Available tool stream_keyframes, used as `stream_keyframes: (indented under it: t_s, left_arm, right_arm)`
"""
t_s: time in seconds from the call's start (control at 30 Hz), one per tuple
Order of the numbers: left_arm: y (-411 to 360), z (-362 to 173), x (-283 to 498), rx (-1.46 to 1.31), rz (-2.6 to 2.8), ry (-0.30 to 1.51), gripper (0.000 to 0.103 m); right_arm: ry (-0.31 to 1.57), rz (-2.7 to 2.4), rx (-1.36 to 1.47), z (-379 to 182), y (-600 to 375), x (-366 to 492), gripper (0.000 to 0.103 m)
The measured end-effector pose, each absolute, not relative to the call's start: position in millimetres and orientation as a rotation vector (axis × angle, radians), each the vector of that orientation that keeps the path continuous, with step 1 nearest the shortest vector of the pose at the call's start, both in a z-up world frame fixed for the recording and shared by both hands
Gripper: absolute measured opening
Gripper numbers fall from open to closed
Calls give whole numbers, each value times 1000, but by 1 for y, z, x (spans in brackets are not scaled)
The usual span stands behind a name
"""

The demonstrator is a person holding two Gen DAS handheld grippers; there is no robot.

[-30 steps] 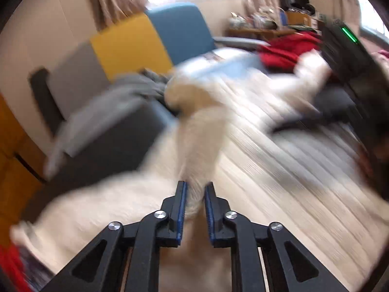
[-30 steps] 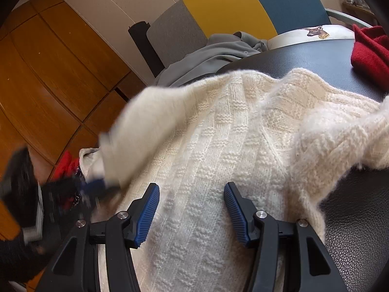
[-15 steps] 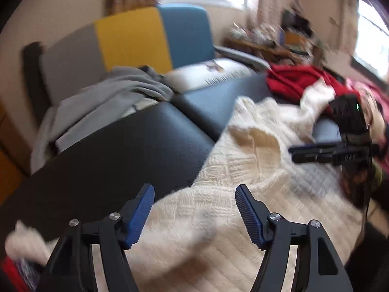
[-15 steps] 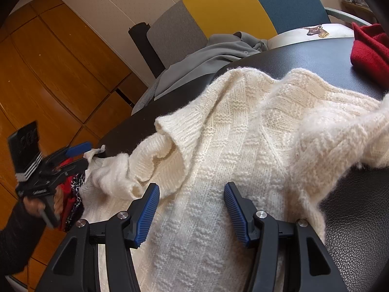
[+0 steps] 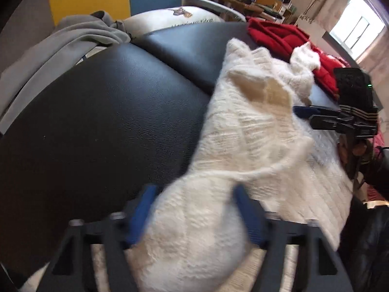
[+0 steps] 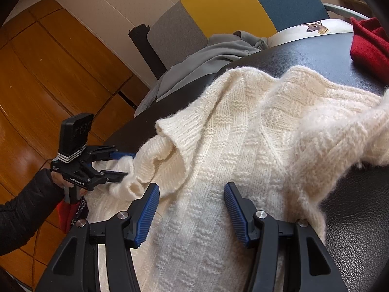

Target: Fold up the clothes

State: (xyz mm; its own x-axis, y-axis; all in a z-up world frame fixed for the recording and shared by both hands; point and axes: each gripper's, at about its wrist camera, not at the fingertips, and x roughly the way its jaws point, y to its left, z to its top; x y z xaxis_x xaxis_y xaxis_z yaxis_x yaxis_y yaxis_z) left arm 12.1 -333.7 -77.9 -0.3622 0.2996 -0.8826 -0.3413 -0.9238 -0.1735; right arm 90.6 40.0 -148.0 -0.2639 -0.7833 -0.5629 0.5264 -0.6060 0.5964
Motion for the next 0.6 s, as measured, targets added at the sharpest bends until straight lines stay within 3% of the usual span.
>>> stream_keyframes:
  t_s: [0.07, 0.23, 0.43, 0.6]
  left_arm:
    - [-335, -68, 24, -1449, 2426, 80, 15]
    - [-359, -33, 47, -1276, 2713, -78, 13]
    - [-438, -16, 38, -1155, 3155, -539, 13]
    - [-435, -56, 6, -1449, 3121, -370, 14]
  right_arm:
    - [-369, -1959, 1100, -148, 40, 91, 57]
    - [-367, -1960, 1102, -149, 39, 92, 57]
    - [-355, -1967, 1112, -148, 37, 94, 57]
    - [-188, -2004, 1156, -129, 18, 89, 57]
